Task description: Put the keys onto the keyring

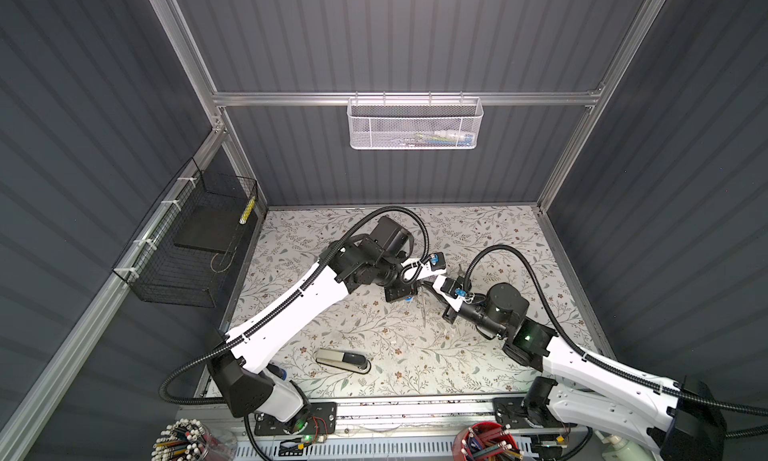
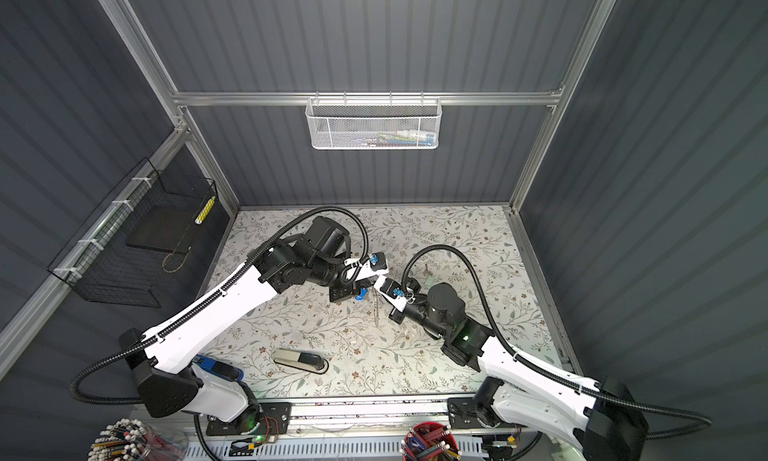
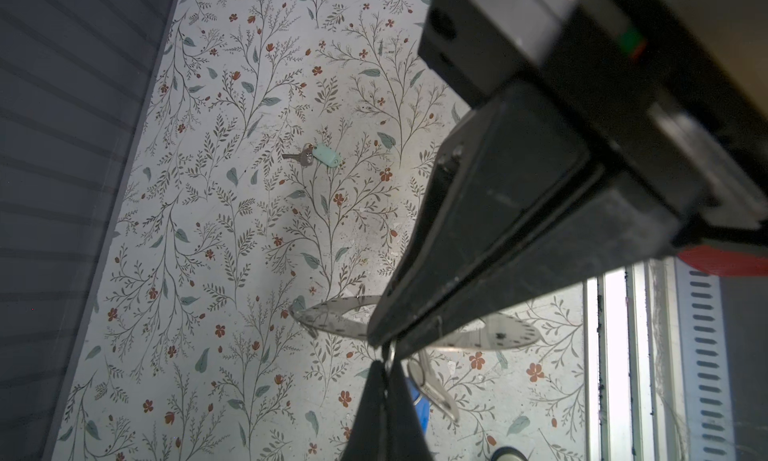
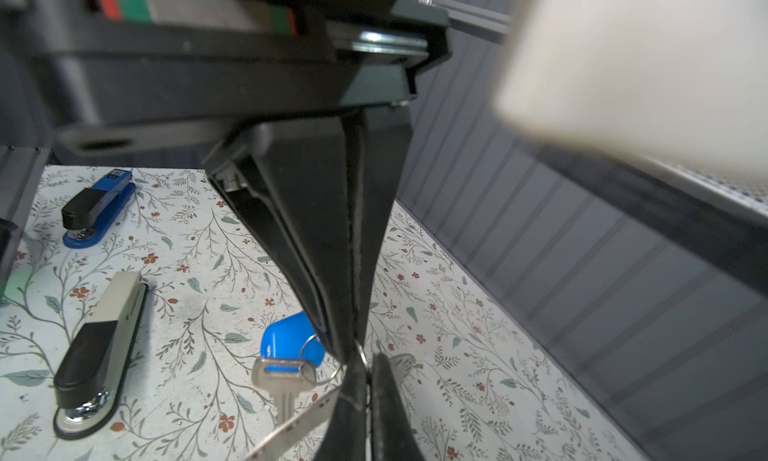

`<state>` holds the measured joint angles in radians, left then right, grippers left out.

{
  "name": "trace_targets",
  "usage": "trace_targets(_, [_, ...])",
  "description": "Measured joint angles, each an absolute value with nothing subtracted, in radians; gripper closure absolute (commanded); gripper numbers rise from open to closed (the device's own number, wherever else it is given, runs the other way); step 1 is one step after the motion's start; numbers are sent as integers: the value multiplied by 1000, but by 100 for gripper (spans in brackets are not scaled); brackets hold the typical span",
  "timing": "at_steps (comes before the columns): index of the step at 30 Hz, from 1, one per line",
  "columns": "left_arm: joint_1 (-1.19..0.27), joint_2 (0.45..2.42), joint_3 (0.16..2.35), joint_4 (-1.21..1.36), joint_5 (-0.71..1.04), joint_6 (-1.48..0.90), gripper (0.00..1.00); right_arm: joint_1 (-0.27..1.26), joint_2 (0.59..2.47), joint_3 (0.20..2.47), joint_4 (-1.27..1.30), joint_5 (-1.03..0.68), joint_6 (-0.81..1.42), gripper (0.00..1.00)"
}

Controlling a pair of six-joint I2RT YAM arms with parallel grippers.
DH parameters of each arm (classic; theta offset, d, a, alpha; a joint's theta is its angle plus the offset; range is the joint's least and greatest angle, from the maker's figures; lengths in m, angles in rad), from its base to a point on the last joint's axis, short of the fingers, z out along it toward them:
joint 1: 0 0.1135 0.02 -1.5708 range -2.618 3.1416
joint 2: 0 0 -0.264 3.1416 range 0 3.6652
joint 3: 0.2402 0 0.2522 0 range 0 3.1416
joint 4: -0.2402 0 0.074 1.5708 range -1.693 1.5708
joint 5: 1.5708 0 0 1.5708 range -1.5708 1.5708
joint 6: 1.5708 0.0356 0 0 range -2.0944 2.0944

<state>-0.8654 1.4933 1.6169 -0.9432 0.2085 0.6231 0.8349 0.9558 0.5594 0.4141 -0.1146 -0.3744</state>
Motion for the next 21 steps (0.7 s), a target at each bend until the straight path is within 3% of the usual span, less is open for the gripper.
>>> trace_targets(2, [-865,1478,1594,-922,207,624,83,835,954,559,414,-122,-374,100])
trace_targets(4, [-867,1446,1552,-875,200,616,60,835,952,559,412,-131,-374,100])
trace_targets(5, [-870,1431,1534,-859,199,617,57,834,951,559,412,-131,-374,100])
trace_targets(13, [-758,1238,1328,-653,269,537,53,824,899,486,496,-183,-346,100])
trace_targets(21, [-714,1205,1209,-484,419,466,53,797,891,436,632,-249,-291,100])
